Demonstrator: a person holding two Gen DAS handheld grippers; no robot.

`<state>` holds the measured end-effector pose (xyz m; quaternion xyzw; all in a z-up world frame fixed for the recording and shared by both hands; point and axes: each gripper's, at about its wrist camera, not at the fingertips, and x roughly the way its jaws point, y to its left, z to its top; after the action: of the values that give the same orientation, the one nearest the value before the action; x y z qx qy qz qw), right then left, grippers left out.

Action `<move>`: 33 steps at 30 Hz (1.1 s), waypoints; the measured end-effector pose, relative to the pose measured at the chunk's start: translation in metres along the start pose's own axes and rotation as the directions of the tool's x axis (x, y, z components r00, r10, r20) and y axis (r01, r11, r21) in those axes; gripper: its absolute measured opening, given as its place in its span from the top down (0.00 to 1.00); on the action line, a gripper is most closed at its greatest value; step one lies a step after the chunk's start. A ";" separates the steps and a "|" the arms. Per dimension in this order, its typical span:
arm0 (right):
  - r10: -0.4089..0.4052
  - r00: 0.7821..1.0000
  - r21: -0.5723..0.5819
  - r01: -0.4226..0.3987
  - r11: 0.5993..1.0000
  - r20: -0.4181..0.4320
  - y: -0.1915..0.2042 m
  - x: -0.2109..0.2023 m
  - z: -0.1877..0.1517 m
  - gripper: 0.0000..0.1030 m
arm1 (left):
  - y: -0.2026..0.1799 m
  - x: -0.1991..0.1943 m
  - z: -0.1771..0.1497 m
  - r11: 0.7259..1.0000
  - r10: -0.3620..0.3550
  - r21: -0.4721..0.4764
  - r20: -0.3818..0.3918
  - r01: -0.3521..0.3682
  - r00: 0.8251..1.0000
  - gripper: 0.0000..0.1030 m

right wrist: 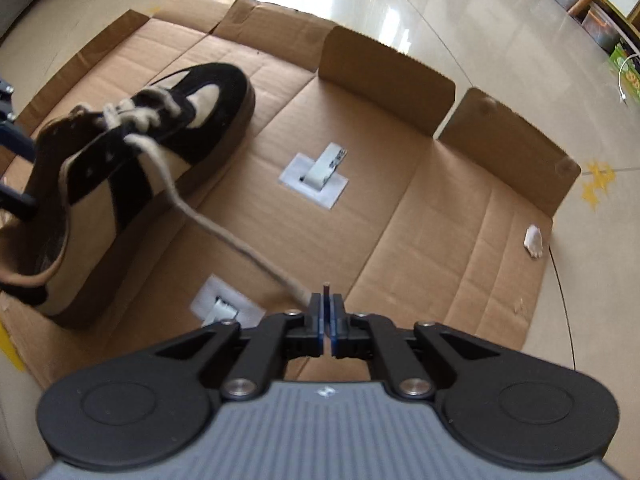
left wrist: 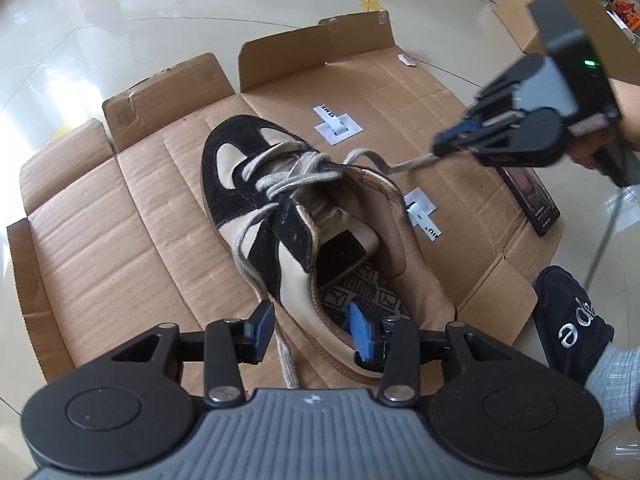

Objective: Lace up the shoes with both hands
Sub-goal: 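Release the lace and lower the right gripper toward the lace end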

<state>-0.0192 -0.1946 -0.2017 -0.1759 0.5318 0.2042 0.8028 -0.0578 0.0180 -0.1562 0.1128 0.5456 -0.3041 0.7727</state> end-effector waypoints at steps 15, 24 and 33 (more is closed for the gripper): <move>0.163 0.981 0.059 -0.170 0.984 0.104 -0.031 0.012 0.003 0.73 | 0.002 0.002 -0.001 1.000 -0.005 -0.013 -0.014 0.004 1.000 0.57; 0.239 0.970 -0.186 -0.225 0.956 0.053 -0.038 0.029 0.008 0.79 | 0.002 0.002 0.001 1.000 -0.002 -0.020 0.011 0.002 1.000 0.57; 0.250 0.965 -0.275 -0.221 0.936 0.075 -0.034 0.027 0.000 0.99 | 0.003 0.007 0.008 1.000 0.002 -0.028 0.028 -0.001 1.000 0.57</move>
<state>0.0078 -0.2194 -0.2244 -0.2050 0.4725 0.3772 0.7697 -0.0480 0.0136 -0.1601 0.0983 0.5388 -0.2976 0.7820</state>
